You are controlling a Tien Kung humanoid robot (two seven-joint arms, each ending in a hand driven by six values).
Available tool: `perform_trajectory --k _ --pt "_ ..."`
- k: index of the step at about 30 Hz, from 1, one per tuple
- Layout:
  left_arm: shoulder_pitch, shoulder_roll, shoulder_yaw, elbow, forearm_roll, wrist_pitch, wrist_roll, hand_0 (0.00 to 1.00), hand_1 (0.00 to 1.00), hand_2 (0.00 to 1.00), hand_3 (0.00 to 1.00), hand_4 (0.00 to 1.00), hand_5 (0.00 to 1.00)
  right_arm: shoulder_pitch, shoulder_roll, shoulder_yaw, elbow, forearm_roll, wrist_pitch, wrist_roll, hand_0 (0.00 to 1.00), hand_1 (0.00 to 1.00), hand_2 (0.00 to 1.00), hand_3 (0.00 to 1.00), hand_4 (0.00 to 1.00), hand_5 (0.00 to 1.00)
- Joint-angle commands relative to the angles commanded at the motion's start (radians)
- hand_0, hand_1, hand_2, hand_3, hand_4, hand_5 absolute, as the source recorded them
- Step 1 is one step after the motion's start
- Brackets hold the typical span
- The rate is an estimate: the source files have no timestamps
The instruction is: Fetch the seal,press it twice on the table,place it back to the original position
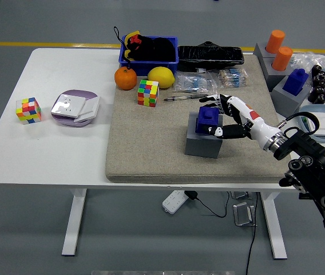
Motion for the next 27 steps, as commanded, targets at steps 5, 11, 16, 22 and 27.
perform_trajectory --k 5,11,16,22,27 --pt "0.001 0.0 0.002 0.0 -0.002 0.0 0.001 0.815 0.814 0.788 0.835 0.792 0.4 0.003 0.004 -0.007 -0.009 0.01 -0.023 0.012 0.727 0.652 0.665 0.739 0.826 0.002" --pt "0.002 -0.001 0.003 0.001 -0.003 0.0 0.001 0.815 0.814 0.789 0.835 0.792 0.399 0.01 0.005 -0.024 -0.022 0.01 -0.051 0.027 0.682 0.592 0.612 0.694 0.813 0.002" --pt "0.001 -0.001 -0.002 0.0 0.0 0.0 0.001 0.815 0.814 0.789 0.835 0.792 0.4 0.015 0.008 -0.038 -0.035 0.009 -0.068 0.033 0.563 0.471 0.472 0.552 0.713 0.002" --pt "0.0 -0.001 0.002 0.0 -0.002 0.0 0.001 0.815 0.814 0.788 0.836 0.792 0.401 0.024 0.009 -0.059 -0.054 0.025 -0.108 0.056 0.484 0.39 0.395 0.431 0.619 0.002" --pt "0.001 -0.001 0.003 0.0 -0.004 0.0 0.001 0.815 0.814 0.789 0.836 0.793 0.403 0.029 0.011 -0.071 -0.069 0.044 -0.137 0.075 0.448 0.352 0.365 0.372 0.586 0.002"
